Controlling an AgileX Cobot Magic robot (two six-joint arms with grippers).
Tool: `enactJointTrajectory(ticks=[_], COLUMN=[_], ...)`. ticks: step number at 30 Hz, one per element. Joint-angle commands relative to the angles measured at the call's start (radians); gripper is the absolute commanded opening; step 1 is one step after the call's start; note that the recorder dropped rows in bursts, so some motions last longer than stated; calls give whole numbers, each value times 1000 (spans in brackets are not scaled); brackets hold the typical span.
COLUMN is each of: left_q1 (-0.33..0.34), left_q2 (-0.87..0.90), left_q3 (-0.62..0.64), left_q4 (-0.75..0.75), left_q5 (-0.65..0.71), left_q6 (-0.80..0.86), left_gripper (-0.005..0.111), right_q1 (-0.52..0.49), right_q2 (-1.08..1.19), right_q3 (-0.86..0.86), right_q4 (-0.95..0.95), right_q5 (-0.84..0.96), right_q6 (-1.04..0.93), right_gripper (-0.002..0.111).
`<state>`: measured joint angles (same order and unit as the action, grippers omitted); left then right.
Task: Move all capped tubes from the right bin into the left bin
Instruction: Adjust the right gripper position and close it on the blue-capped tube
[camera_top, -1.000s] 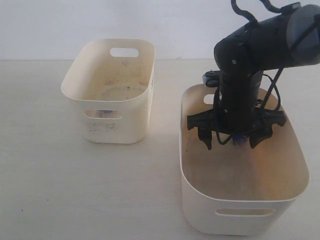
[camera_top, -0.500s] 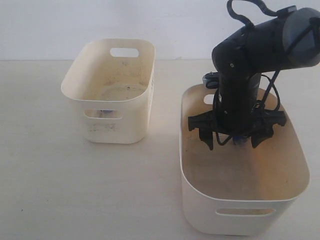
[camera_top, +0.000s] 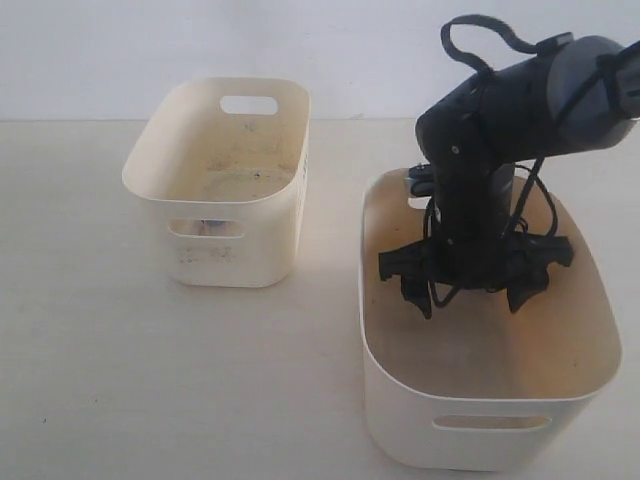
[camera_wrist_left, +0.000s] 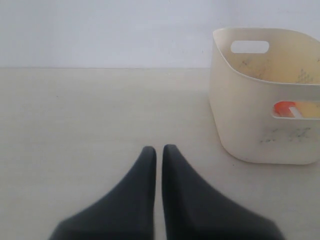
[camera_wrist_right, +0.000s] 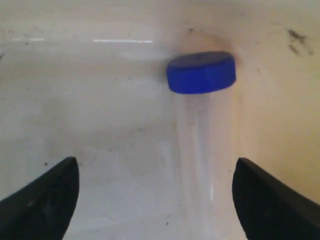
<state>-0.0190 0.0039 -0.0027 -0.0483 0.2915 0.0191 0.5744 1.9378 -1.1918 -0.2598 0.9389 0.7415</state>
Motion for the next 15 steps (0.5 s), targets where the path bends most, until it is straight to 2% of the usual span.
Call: enactJointTrajectory(ticks=[1, 10, 15], left_q1=[-2, -2, -2], left_q2=[-4, -4, -4], left_q3=[3, 3, 3], left_q4=[-9, -9, -9], left_q5=[4, 4, 4], left_q6=[-2, -2, -2], left_gripper=[4, 4, 4], right_q1=[-16, -16, -16], right_q2=[18, 18, -2], right_q3=[16, 16, 16], right_q4=[42, 209, 218], right_q5=[27, -85, -93], right_q6=[-57, -226, -224], right_gripper=[78, 78, 78])
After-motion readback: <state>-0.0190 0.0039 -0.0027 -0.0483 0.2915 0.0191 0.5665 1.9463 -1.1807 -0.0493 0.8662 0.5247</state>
